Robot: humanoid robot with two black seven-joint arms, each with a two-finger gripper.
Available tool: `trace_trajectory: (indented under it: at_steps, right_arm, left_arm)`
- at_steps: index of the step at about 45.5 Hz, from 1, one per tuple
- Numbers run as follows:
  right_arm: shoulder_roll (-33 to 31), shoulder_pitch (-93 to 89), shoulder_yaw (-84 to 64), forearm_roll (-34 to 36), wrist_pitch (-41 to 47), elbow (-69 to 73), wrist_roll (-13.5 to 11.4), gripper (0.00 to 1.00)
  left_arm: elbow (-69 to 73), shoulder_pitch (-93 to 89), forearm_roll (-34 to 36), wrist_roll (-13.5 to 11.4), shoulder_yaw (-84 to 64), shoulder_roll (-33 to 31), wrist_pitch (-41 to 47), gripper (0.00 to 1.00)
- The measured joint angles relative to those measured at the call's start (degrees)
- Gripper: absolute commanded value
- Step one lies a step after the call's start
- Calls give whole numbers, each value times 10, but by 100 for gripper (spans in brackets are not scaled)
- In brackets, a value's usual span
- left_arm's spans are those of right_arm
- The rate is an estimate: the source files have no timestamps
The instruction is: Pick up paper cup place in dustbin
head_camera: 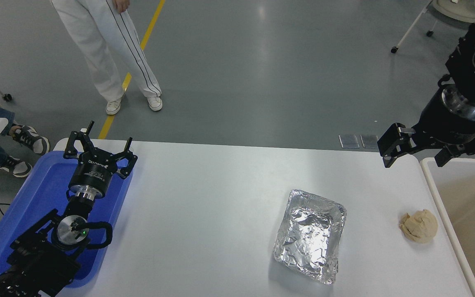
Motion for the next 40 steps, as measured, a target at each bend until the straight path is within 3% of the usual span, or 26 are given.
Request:
trace_trajectory:
  at_steps: [40]
  right_arm:
    - [13,0,-39,-28,0,1,0,100]
  left_arm:
    - [0,-1,0,0,0,0,0,100]
